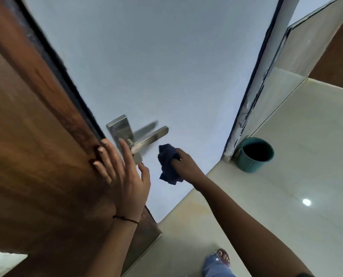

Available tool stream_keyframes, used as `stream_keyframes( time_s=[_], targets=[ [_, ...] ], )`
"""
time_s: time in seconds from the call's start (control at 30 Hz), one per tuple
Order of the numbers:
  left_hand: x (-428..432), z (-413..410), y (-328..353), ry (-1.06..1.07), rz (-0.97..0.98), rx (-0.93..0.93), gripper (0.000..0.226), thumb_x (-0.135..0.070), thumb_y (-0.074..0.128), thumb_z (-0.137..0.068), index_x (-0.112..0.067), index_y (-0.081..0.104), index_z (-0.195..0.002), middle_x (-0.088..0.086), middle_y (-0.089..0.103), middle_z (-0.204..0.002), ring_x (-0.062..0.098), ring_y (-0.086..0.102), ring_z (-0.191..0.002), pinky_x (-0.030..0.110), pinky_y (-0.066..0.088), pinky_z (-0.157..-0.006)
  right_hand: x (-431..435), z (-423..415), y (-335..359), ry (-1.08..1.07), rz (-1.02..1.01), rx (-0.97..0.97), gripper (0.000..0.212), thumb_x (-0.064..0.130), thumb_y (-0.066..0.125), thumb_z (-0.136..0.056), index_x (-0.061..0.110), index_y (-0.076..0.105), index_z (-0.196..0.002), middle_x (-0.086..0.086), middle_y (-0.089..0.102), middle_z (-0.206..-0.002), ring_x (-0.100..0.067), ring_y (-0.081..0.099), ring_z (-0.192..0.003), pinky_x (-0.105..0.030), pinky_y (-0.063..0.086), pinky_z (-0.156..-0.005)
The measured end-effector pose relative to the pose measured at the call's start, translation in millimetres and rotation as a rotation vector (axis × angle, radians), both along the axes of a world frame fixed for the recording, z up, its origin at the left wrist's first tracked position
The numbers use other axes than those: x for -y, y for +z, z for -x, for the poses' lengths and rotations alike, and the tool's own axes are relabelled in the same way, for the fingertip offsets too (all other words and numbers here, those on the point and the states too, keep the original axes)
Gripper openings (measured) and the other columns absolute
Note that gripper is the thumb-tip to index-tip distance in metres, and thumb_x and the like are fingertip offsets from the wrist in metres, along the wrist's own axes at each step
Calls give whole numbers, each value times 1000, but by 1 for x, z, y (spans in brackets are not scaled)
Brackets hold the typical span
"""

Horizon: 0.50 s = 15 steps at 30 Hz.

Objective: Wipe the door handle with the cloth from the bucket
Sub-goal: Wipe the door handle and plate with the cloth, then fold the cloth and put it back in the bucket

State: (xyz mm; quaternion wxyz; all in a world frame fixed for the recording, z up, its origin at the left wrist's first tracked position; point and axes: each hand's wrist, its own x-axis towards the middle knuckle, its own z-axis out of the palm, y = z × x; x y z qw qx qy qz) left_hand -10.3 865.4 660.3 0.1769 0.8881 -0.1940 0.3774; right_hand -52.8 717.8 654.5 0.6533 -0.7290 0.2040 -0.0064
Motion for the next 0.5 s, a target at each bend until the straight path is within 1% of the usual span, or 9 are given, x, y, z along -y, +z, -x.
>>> stream_keyframes(
  time_s=[0.1, 0.13, 0.2, 0.27, 0.3, 0.33, 0.4, 0.43, 0.5],
  targets=[
    [60, 15, 0, -215, 94, -171, 81, -16, 57, -80, -10, 13, -149, 24, 17, -155, 29, -1, -145, 35, -10, -119, 65, 38, -15, -169, -87, -17, 36, 12, 37, -83, 13, 58, -112, -18, 69, -106, -21, 67, -84, -38, 55, -75],
    [86, 22, -1, -302, 113, -236, 79, -17, 55, -82, -8, 14, -149, 19, 15, -156, 27, 1, -147, 35, -6, -120, 88, 52, -18, -228, -171, -15, 38, 11, 37, -83, 15, 59, -115, -17, 67, -111, -22, 68, -93, -39, 57, -82],
    [137, 38, -8, -478, 168, -428, 71, -22, 49, -88, -6, 17, -149, 6, 15, -157, 19, 5, -148, 39, 4, -121, 132, 82, -23, -328, -386, 21, 31, 4, 34, -87, 9, 60, -104, -13, 69, -99, -16, 73, -83, -29, 59, -71],
    [185, 57, -17, -609, 228, -754, 64, -29, 46, -94, -12, 21, -149, -4, 18, -155, 11, 11, -146, 40, 11, -121, 168, 112, -26, -394, -602, 56, 30, 0, 28, -93, 3, 58, -94, -11, 74, -81, -14, 74, -64, -21, 57, -54],
    [209, 67, -22, -657, 237, -940, 61, -31, 47, -95, -15, 23, -149, -4, 27, -154, 11, 19, -144, 38, 18, -120, 186, 128, -28, -450, -707, 101, 32, 1, 27, -95, 0, 59, -96, -11, 76, -82, -16, 75, -66, -23, 57, -53],
    [231, 77, -24, -701, 243, -1107, 58, -32, 49, -95, -19, 27, -147, -3, 39, -149, 12, 32, -140, 34, 27, -116, 202, 143, -28, -518, -785, 131, 33, 4, 27, -95, -2, 59, -102, -13, 77, -93, -18, 76, -75, -27, 59, -60],
    [276, 95, -25, -762, 266, -1348, 48, -33, 50, -95, -23, 39, -140, -6, 56, -130, 8, 53, -119, 18, 44, -94, 236, 170, -29, -627, -875, 175, 40, 12, 31, -94, -3, 56, -121, -19, 68, -120, -27, 70, -103, -43, 55, -89],
    [293, 103, -25, -795, 276, -1426, 39, -31, 50, -95, -25, 45, -134, -7, 60, -121, 4, 58, -107, 10, 46, -82, 249, 179, -30, -655, -903, 175, 43, 14, 32, -93, -2, 55, -126, -21, 65, -125, -32, 66, -112, -49, 48, -98],
    [333, 116, -28, -862, 271, -1508, 25, -26, 51, -95, -24, 55, -120, -7, 66, -111, 1, 62, -94, 6, 47, -68, 277, 198, -36, -694, -925, 184, 46, 17, 35, -92, -1, 54, -129, -23, 62, -129, -37, 59, -120, -53, 42, -104]
  ],
)
